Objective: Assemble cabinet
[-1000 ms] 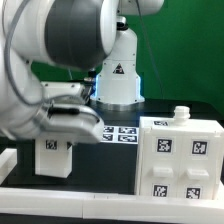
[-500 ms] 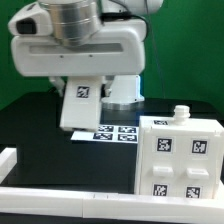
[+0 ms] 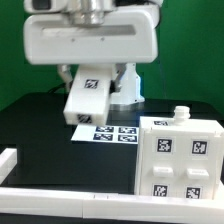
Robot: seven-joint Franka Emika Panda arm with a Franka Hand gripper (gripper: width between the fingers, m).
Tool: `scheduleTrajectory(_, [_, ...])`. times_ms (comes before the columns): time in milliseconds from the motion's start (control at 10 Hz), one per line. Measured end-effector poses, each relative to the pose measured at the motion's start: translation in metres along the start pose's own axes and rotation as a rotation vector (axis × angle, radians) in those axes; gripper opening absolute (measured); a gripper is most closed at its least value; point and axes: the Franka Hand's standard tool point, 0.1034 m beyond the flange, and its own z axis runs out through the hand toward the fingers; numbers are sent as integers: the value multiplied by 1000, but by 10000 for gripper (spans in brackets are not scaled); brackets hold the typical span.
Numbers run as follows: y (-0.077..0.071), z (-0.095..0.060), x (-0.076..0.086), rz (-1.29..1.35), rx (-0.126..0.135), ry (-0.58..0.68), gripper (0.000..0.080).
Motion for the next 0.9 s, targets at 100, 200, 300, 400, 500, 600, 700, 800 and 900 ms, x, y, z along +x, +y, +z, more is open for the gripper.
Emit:
scheduleTrajectory(100, [-20, -2, -5, 27, 0, 110, 554])
scheduleTrajectory(200, [-19, 2, -16, 22, -2, 95, 554])
scheduleTrajectory(300, [-14, -1, -6, 25, -12, 183, 554])
scheduleTrajectory(400, [-14, -1, -7, 19, -21, 264, 554])
scheduleTrajectory(500, [-17, 1, -10, 13, -24, 296, 554])
scheduleTrajectory(600, [-38, -4, -4, 44, -6, 400, 554])
scheduleTrajectory(700, [-60, -4, -4, 11, 2, 495, 554])
scheduleTrajectory(800, [-78, -2, -5, 8, 6, 530, 554])
scheduleTrajectory(900, [-76, 1, -5, 15, -11, 594, 554])
